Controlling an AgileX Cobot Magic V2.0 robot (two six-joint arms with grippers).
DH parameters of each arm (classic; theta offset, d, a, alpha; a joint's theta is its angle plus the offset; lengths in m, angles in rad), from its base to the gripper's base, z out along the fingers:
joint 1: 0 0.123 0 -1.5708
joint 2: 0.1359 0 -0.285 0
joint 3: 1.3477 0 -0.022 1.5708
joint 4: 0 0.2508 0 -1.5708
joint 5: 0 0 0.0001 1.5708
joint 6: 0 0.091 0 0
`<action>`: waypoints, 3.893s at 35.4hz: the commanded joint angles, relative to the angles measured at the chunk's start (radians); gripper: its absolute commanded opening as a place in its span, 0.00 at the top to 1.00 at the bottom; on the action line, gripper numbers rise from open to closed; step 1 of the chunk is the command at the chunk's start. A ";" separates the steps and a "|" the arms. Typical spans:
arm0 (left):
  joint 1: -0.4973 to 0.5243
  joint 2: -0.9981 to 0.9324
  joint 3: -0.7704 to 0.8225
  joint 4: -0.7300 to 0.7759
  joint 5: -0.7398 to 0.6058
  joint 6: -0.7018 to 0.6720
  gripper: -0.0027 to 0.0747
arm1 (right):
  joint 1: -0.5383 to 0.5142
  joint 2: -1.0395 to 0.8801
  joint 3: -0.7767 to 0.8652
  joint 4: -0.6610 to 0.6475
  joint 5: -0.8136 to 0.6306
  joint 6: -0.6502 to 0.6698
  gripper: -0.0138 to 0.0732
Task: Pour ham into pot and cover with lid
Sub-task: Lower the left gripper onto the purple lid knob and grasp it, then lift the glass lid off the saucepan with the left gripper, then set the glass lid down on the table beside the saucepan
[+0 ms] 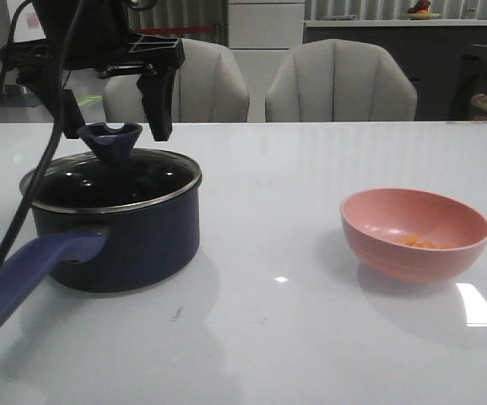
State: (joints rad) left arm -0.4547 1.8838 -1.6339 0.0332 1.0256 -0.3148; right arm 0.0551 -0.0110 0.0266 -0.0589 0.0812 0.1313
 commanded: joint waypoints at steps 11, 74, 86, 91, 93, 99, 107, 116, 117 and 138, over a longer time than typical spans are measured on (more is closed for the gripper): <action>-0.006 -0.009 -0.037 0.003 -0.009 -0.021 0.38 | -0.007 -0.018 -0.005 -0.012 -0.088 -0.005 0.67; 0.529 -0.360 0.531 -0.072 -0.324 0.254 0.59 | -0.007 -0.018 -0.005 -0.012 -0.088 -0.005 0.67; 0.533 -0.211 0.537 -0.073 -0.345 0.257 0.59 | -0.007 -0.018 -0.005 -0.012 -0.088 -0.005 0.67; 0.533 -0.173 0.537 -0.069 -0.377 0.259 0.58 | -0.007 -0.018 -0.005 -0.012 -0.088 -0.005 0.67; 0.533 -0.170 0.537 -0.071 -0.393 0.259 0.55 | -0.007 -0.018 -0.005 -0.012 -0.088 -0.005 0.67; 0.533 -0.168 0.535 -0.074 -0.423 0.259 0.38 | -0.007 -0.018 -0.005 -0.012 -0.088 -0.005 0.67; 0.533 -0.168 0.533 -0.063 -0.423 0.259 0.27 | -0.007 -0.018 -0.005 -0.012 -0.088 -0.005 0.67; 0.516 -0.168 0.504 -0.063 -0.383 0.259 0.26 | -0.007 -0.018 -0.005 -0.012 -0.088 -0.005 0.67; 0.508 -0.168 0.495 -0.063 -0.372 0.262 0.26 | -0.007 -0.018 -0.005 -0.012 -0.088 -0.005 0.67; 0.376 -0.492 0.437 -0.048 -0.252 0.306 0.37 | -0.007 -0.018 -0.005 -0.012 -0.088 -0.005 0.67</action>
State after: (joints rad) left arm -0.0711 1.4958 -1.1909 -0.0093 0.7930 -0.0136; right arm 0.0551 -0.0110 0.0266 -0.0589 0.0812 0.1313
